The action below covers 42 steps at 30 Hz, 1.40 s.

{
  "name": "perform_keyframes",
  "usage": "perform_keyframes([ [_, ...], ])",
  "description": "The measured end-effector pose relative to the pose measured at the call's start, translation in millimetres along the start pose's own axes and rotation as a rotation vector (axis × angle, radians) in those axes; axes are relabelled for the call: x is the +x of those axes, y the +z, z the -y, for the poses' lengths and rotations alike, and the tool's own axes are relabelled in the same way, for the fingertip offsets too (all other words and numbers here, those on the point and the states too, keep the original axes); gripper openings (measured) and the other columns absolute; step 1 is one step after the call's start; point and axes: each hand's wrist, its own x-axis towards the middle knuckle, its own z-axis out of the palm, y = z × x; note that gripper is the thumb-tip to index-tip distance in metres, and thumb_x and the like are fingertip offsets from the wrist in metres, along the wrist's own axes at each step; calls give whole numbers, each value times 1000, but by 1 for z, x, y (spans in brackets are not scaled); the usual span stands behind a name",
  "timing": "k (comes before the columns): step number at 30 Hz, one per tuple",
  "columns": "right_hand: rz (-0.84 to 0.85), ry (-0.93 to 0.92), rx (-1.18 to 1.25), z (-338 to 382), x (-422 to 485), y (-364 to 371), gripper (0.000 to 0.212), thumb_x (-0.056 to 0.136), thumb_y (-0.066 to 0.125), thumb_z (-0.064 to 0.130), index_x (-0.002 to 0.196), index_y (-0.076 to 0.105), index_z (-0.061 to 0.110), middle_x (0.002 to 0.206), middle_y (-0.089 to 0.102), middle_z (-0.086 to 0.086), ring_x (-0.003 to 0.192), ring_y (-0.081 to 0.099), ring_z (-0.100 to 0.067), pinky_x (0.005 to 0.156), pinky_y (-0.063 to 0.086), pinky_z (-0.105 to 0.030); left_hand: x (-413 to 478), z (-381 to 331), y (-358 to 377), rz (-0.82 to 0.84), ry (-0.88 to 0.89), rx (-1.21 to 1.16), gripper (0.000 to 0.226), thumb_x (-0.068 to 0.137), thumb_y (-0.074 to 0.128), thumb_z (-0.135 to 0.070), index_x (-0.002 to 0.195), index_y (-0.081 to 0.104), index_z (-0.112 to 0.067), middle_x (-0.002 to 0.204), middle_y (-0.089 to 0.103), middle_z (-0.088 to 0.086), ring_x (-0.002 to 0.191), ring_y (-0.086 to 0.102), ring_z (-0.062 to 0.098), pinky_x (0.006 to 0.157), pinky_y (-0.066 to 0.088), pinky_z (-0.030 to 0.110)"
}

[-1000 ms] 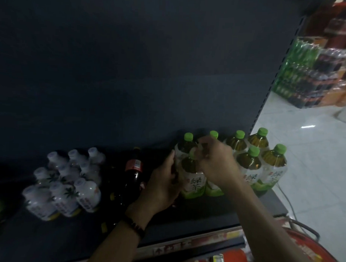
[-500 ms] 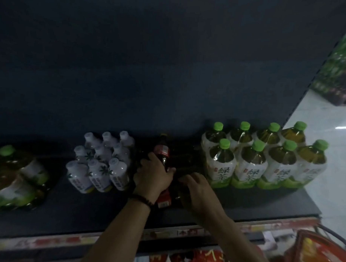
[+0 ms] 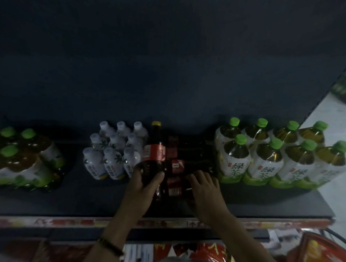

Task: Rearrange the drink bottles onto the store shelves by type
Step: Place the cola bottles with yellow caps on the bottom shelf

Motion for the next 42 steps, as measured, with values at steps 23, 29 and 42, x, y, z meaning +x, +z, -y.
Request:
perform_keyframes([
  [23,16,441,1357,70,-46,-4,40,84,82,46,121,71,32,101,79,-9,86,75,-32,74,60,-43,-58,48,-84,13,-328,-491,73,69,86,-34,135,61,-16,116,78,18,106,74,46,98,57,63],
  [29,37,480,1428,117,-80,-10,51,77,83,35,122,69,15,99,79,-14,87,79,-36,73,66,-43,-75,55,-103,91,-321,-374,66,61,87,-43,122,68,-25,108,81,8,103,77,35,96,60,57],
  [42,239,386,1760,175,-125,10,45,89,75,22,133,63,16,107,80,-10,99,79,-29,78,61,-38,-175,88,-132,109,-241,-465,42,93,69,-15,135,65,-11,120,76,17,111,75,34,85,62,41],
])
